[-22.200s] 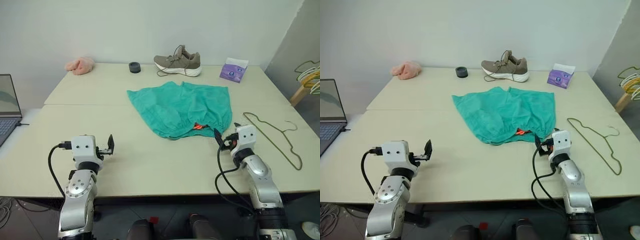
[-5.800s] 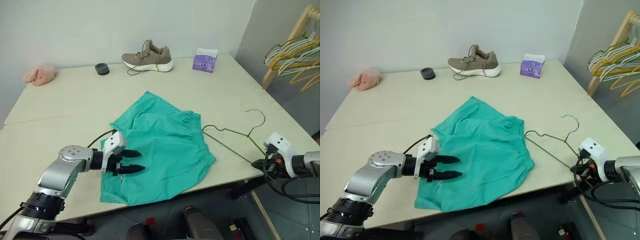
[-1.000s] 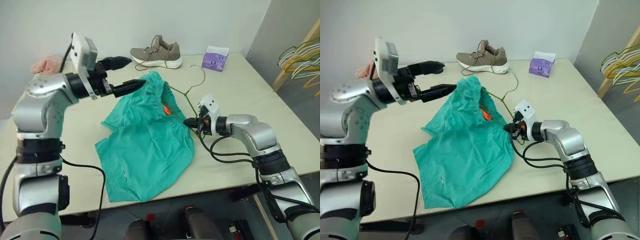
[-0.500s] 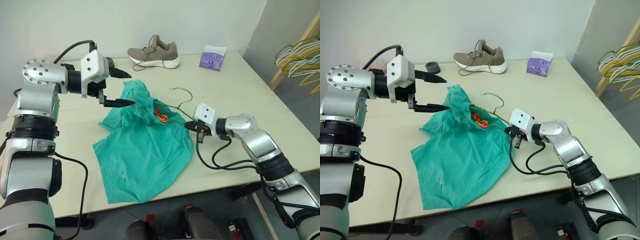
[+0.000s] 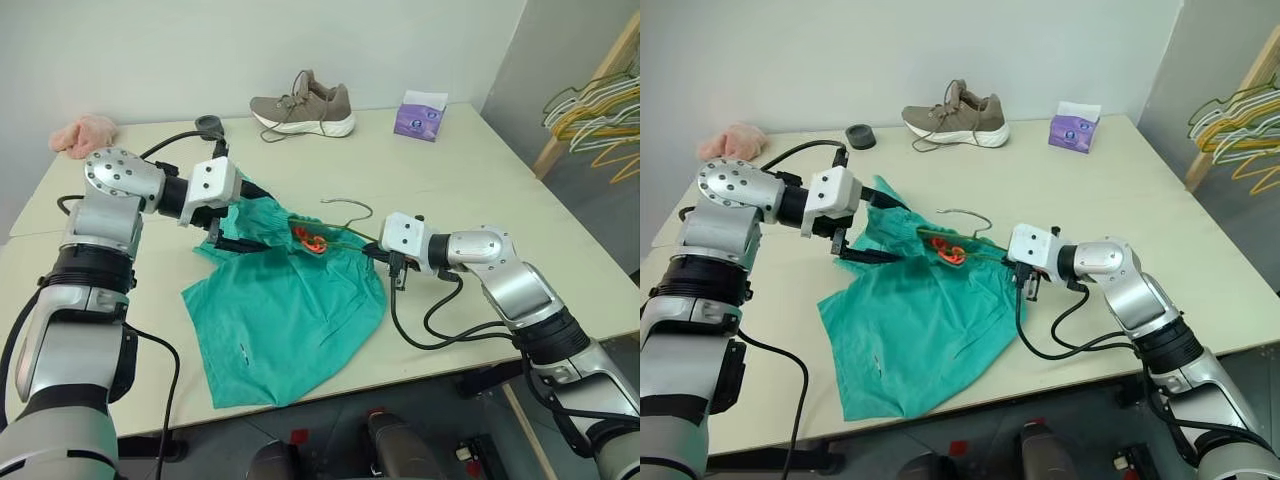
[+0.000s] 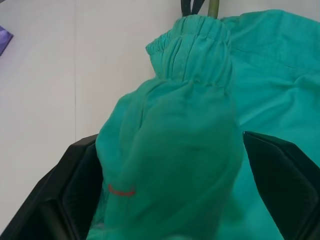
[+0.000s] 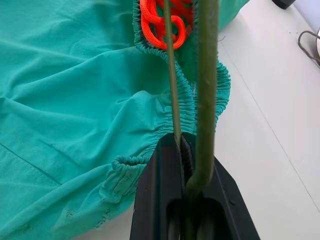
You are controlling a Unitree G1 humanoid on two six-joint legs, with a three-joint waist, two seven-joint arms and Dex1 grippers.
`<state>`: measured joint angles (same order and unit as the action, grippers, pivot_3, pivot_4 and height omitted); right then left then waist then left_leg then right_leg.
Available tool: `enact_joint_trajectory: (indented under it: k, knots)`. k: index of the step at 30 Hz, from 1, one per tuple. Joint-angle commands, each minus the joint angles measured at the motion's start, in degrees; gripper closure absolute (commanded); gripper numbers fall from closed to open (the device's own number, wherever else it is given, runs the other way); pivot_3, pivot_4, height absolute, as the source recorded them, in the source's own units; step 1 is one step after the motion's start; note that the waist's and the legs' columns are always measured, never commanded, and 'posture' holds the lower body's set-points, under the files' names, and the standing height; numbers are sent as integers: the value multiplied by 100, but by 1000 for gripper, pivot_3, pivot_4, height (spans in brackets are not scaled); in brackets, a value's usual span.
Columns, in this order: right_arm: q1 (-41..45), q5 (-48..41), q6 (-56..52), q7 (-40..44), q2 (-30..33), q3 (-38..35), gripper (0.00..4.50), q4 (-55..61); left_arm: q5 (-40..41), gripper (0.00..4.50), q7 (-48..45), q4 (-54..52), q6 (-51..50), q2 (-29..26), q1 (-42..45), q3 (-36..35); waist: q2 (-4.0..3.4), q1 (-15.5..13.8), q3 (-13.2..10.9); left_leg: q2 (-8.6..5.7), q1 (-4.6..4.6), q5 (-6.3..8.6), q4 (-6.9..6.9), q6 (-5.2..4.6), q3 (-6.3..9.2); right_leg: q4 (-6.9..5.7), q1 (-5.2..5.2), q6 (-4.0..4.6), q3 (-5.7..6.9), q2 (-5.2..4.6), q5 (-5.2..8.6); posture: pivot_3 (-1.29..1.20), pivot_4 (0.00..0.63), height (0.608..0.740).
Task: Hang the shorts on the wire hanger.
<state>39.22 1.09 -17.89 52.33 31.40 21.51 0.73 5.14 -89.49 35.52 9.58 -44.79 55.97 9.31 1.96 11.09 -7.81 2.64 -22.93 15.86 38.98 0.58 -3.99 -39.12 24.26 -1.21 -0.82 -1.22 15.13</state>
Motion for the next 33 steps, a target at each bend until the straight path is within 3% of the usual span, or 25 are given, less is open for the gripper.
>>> enact_joint_trajectory:
  k: [1,12,19,20,31,33]
  knots:
    - [44,27,188,5,23,-170,4500,323,-11,916,-11,-321,-53,15,-72,28,0,11,0,0,0,0,0,0,0,0,0,0,0,0,0,-206,75,740]
    - [35,163,447,99,52,-123,4500,448,-97,4355,69,-800,-205,-9,-364,15,0,20,0,1,3,0,3,0,2,-11,0,0,1,1,0,-204,82,740]
    - [-49,323,856,268,240,-108,4500,392,-199,4434,152,-747,-289,-93,-318,-22,0,18,0,0,3,0,5,-1,3,-15,0,0,0,1,0,-197,83,740]
    - [-98,315,872,282,299,-165,3990,387,-216,4500,170,-737,-303,-107,-321,-28,0,18,0,0,4,0,5,-1,3,-15,0,0,0,1,0,-197,83,740]
    - [-587,-216,230,771,1623,-1295,279,904,-237,4500,496,-696,-567,-103,-455,-99,0,-3,0,-1,7,0,10,-1,3,-25,-1,0,1,-2,0,-204,89,740]
    - [-913,-515,-361,644,1695,-1699,9,1105,-166,4500,619,-656,-672,-68,-431,-179,2,-1,0,1,8,0,10,-1,4,-27,-2,0,3,-1,0,-208,93,740]
